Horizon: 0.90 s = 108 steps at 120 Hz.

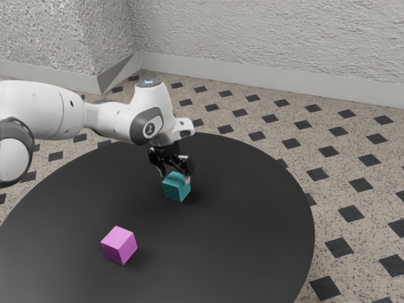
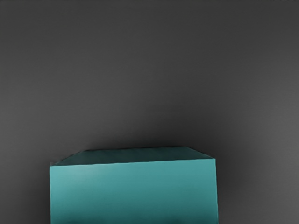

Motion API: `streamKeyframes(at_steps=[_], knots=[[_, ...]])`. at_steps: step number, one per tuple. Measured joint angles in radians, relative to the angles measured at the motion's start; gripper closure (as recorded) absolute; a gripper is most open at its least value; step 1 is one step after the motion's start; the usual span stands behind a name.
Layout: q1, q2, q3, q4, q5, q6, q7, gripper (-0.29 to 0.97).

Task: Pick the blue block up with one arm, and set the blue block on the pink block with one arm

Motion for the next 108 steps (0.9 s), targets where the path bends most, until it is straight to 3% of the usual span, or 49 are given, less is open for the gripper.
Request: streamKeyframes(at_steps=[32, 63, 86, 108], knots=[[0.000, 0.025, 0.000, -0.005, 0.022, 0.014, -0.003, 0.06], [0.000, 0.029, 0.000, -0.005, 0.034, 0.017, -0.009, 0.26], [0.000, 0.030, 0.000, -0.003, 0.039, 0.019, -0.024, 0.31], [0.001, -0.079, 0.002, -0.043, 0.045, -0.003, -0.037, 0.34]])
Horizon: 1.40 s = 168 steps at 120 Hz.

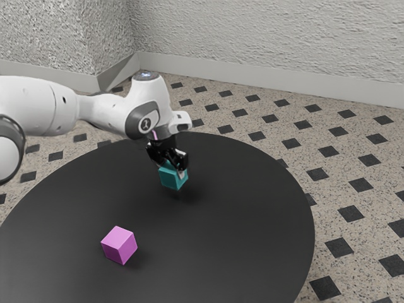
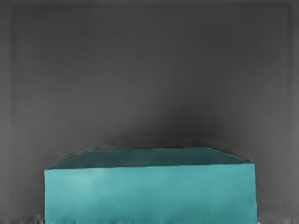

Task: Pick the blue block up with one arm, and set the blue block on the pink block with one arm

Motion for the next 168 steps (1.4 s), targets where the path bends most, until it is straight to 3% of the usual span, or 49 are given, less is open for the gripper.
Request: streamKeyframes(at_steps=[31, 67, 121, 161, 168], knots=[[0.026, -0.437, -0.007, -0.481, -0.005, 0.058, -0.032, 0.34], [0.046, -0.703, -0.032, -0.765, -0.061, 0.102, -0.078, 0.35], [0.092, -0.857, -0.070, -0.922, -0.079, 0.085, -0.087, 0.36], [0.091, -0.779, -0.081, -0.907, -0.095, 0.103, -0.047, 0.33], [0.091, -0.775, -0.082, -0.904, -0.098, 0.108, -0.036, 0.27]])
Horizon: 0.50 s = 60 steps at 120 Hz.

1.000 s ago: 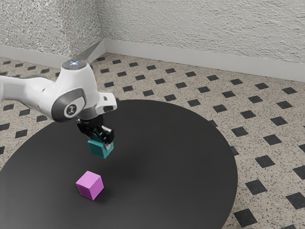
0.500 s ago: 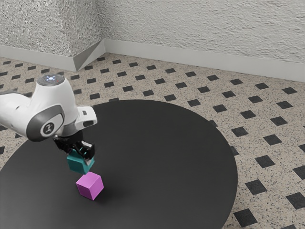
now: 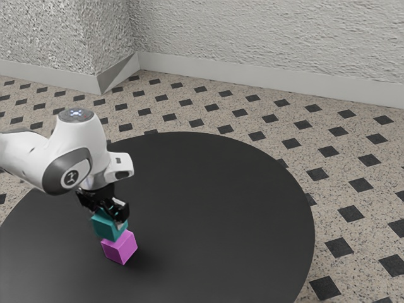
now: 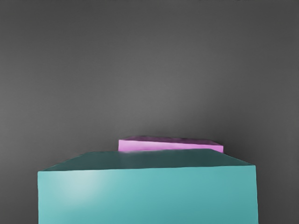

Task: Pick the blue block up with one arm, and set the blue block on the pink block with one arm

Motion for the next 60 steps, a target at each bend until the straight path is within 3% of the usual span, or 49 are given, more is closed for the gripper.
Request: streamKeyframes(at_steps=[28, 42, 60], knots=[[0.000, 0.004, -0.002, 0.032, -0.009, 0.006, 0.039, 0.09], [-0.002, 0.054, 0.012, 0.327, -0.051, -0.128, 0.051, 0.05], [-0.006, 0.236, 0.090, 0.771, -0.097, -0.386, 0.064, 0.03]])
